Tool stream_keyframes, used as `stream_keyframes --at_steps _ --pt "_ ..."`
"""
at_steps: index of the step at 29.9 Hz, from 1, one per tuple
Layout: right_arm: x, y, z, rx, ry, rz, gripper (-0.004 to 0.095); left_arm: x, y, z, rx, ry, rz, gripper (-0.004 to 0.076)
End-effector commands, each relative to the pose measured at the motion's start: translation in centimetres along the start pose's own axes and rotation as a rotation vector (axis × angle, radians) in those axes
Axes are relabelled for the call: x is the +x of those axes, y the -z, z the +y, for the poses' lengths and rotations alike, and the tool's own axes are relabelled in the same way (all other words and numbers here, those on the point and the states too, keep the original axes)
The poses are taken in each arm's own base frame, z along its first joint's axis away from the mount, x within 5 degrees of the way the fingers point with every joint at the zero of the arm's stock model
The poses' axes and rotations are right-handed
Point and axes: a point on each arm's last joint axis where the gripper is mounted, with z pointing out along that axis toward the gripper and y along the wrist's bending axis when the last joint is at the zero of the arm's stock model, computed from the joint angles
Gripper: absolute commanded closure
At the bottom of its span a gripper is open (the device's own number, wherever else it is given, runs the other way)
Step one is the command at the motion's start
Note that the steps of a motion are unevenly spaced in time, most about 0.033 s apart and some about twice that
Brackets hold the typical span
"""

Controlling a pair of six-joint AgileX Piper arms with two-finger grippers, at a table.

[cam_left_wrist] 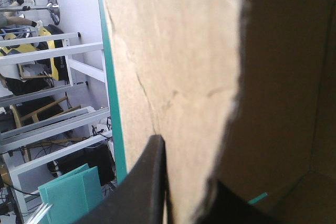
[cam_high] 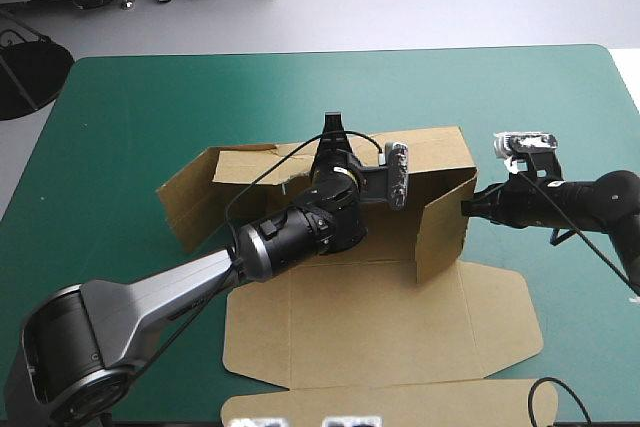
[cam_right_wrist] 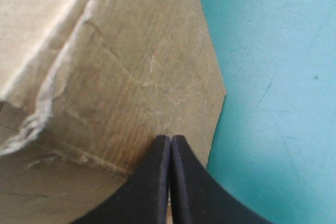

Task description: Fold the box

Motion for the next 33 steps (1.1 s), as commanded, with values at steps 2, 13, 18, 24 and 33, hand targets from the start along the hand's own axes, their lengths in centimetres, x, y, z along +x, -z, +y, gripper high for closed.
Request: stream_keyframes --at_steps 2,13,18,24,33 --pt "-1.1 1.1 0.8 -0.023 0.103 -0.117 0.0926 -0.6 0.5 -1.1 0.106 0.071 -0.049 0.0733" --pt "-0.1 1.2 0.3 0.030 0.265 0.006 0.0573 -0.4 0.4 -0.3 0.020 0.020 -0.031 0.0733" --pt "0.3 1.2 0.4 0.020 0.292 0.045 0.0452 -0.5 0.4 -0.3 0.016 0.019 -0.040 0.0733" --pt "-0.1 1.3 0.8 -0.012 0.300 0.008 0.0451 -0.5 0.4 -0.1 0.004 0.011 -0.042 0.0733" --pt "-1.3 0.6 0.9 -0.057 0.334 -0.120 0.0451 -0.6 0.7 0.6 -0.067 0.056 -0.061 0.0733"
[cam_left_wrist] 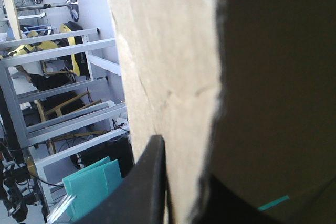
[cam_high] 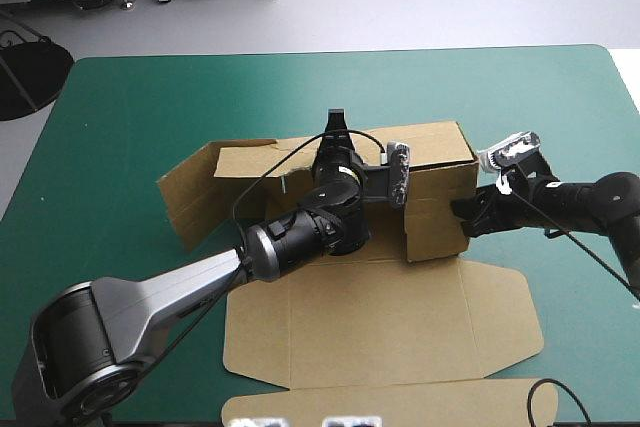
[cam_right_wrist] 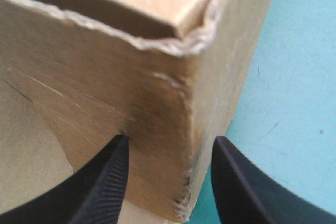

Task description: Fold the box

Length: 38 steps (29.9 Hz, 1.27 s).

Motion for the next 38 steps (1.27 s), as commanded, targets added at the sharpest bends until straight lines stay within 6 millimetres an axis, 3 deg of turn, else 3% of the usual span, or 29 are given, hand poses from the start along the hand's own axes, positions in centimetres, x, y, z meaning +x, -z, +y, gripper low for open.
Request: stream_keyframes --at_steps 1,9,12,16,17,31,38 --pt "-1.4 0.0 -0.3 -0.006 0.008 -0.098 0.0451 -0.4 1.4 0.7 -0.003 0.101 -0.085 0.0733" --pt "-1.1 -2.8 -1.6 -0.077 -0.130 -0.093 0.0501 -0.4 2.0 1.4 -0.047 0.148 -0.125 0.0733" --pt "-0.9 -3.4 -1.9 -0.089 -0.150 -0.078 0.0613 -0.3 2.0 1.6 -0.061 0.139 -0.126 0.0733" --pt "-0.7 -3.8 -2.1 -0.092 -0.153 -0.066 0.0894 -0.3 2.0 1.6 -0.061 0.137 -0.128 0.0733" --pt "-0.7 -3.9 -2.1 -0.093 -0.155 -0.064 0.0921 -0.3 2.0 1.6 -0.062 0.135 -0.128 0.0733" --pt "-0.2 -3.9 -2.1 -0.095 -0.159 -0.016 0.0915 -0.2 2.1 2.2 -0.137 0.081 -0.116 0.0727" --pt "0.0 -3.9 -2.1 -0.092 -0.131 0.013 0.0915 -0.2 2.2 2.6 -0.180 0.049 -0.110 0.0622"
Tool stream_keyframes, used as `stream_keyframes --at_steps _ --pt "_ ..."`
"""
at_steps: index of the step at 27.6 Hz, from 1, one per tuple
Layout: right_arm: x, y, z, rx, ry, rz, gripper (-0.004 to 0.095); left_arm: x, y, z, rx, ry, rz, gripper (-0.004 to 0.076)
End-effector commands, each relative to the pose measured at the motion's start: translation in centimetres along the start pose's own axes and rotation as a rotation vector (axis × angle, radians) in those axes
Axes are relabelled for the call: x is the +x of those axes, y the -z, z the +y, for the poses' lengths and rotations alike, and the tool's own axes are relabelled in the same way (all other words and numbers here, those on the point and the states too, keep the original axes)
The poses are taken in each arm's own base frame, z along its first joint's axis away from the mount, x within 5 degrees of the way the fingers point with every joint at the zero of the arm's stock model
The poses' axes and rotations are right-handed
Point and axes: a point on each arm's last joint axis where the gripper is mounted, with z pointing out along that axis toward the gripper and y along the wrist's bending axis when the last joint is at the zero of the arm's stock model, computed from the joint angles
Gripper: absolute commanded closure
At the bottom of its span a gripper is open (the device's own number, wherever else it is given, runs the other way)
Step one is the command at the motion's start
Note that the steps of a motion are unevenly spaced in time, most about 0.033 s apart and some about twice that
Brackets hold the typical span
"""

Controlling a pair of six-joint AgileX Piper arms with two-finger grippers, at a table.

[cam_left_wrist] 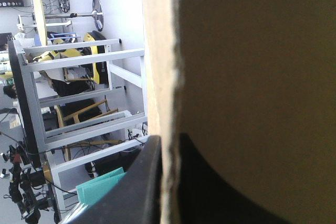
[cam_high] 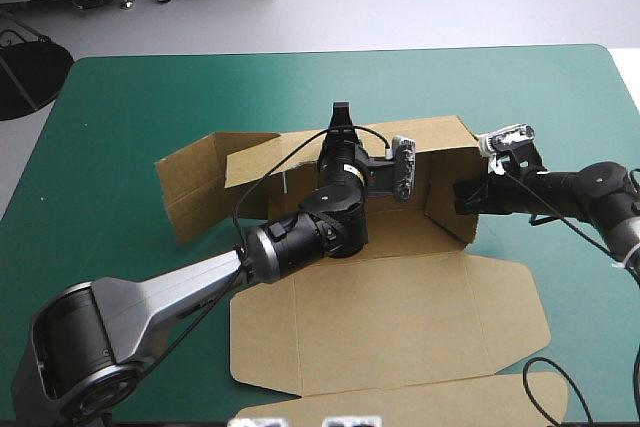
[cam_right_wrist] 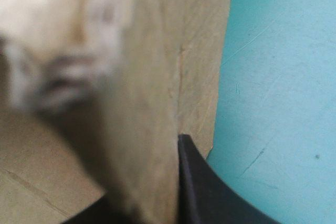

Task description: Fold the box

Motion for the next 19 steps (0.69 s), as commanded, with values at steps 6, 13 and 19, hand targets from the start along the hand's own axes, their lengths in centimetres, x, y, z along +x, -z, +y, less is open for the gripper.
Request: stream_keyframes --at_steps 6,13,19 --pt "-0.2 0.6 0.9 -0.067 -0.024 0.015 0.0915 -0.5 1.9 2.0 -0.081 0.014 -0.116 0.0479" --pt "0.0 0.6 0.8 -0.063 -0.020 0.040 0.0915 -1.3 2.1 2.0 -0.083 0.098 -0.204 0.0446" --pt "0.2 0.6 0.8 -0.063 -0.020 0.054 0.0914 -1.9 3.1 2.4 -0.151 0.105 -0.225 0.0447"
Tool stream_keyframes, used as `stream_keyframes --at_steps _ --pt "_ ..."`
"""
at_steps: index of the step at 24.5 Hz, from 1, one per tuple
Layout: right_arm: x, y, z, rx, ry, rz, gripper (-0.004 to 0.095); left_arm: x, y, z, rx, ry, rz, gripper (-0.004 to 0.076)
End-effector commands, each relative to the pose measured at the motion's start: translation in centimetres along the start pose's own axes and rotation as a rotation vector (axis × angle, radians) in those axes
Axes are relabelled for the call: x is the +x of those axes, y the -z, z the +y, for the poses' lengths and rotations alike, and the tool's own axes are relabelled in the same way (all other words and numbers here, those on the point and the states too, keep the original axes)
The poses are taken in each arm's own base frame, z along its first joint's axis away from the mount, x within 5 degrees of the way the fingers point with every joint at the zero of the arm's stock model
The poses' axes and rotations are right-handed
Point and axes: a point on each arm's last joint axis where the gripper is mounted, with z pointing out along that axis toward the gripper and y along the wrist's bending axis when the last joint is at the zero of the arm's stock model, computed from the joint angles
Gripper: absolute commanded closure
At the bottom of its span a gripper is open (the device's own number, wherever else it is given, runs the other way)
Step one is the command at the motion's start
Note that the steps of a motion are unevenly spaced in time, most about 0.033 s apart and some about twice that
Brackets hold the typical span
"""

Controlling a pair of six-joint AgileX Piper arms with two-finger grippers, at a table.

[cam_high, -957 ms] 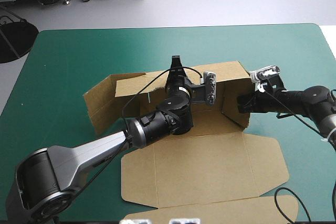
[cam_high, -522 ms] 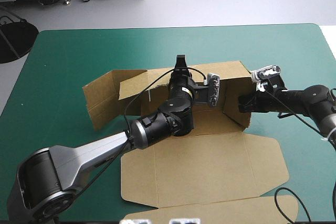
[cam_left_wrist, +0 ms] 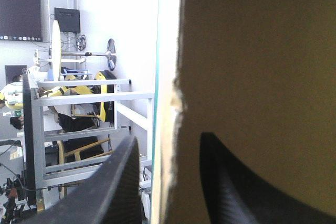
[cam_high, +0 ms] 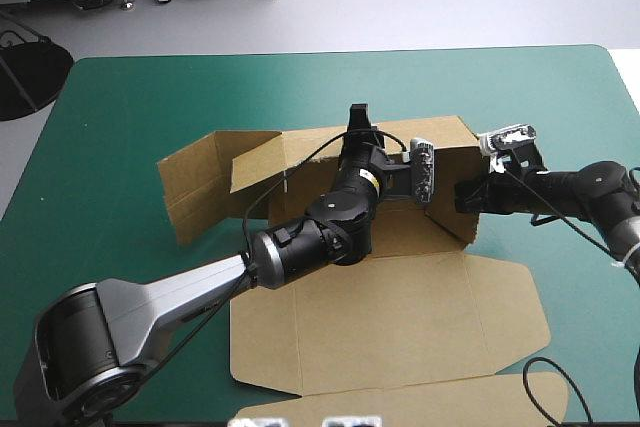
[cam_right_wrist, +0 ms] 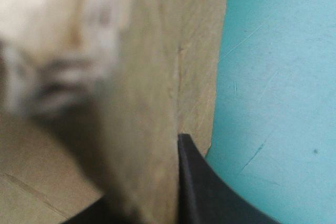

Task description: Fold the box

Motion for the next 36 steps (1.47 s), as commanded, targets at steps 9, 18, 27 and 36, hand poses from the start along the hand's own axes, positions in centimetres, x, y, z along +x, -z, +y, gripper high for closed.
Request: stream_keyframes --at_steps 9,18,27,36 --pt "0.4 0.5 0.8 -0.059 -0.007 0.067 0.0915 -3.7 9.6 3.3 -0.135 0.065 -0.257 0.0448" --pt "0.4 0.5 0.7 -0.056 -0.003 0.069 0.0915 -3.5 14.8 5.3 -0.180 0.108 -0.381 0.0455" --pt "0.4 0.5 0.7 -0.051 -0.001 0.069 0.0915 -1.9 16.9 8.3 -0.383 0.068 -0.382 0.0732" --pt "0.4 0.5 0.7 -0.046 -0.019 0.069 0.0915 2.1 16.4 13.3 -0.530 0.262 -0.287 0.0732"
